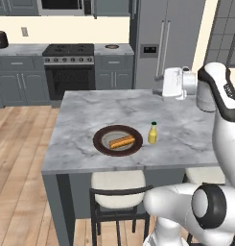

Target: Move the hot dog bun to the plate on the dining table and place the condiment next to that plate. Then navigate to the fridge and take the sausage and place it on the plate as well.

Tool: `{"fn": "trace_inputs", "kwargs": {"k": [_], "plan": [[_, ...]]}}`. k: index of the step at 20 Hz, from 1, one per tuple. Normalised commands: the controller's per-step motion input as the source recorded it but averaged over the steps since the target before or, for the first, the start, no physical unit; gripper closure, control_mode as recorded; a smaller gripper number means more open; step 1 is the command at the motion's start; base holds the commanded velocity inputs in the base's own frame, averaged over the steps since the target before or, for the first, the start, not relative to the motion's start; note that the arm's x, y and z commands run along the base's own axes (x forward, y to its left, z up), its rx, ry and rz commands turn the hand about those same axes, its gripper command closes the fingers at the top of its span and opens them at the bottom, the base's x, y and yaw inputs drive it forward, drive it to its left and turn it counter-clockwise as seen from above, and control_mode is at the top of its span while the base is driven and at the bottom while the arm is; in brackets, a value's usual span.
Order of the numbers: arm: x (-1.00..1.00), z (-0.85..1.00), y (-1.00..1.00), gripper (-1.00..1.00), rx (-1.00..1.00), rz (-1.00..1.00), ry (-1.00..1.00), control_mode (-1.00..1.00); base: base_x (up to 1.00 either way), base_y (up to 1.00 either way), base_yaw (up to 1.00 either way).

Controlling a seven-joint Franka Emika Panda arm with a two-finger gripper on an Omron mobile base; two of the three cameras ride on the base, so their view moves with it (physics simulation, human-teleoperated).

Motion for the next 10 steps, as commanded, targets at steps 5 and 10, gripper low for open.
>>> {"fn": "trace_inputs", "kwargs": {"k": [5, 10], "plan": [[-0.58, 0.25, 0.48, -1.00, 0.00, -0.29, 0.19, -1.00, 0.00, 0.00, 0.00], [-0.61, 0.25, 0.45, -1.00, 0.00, -0.31, 0.19, -1.00, 0.00, 0.00, 0.00]]}}
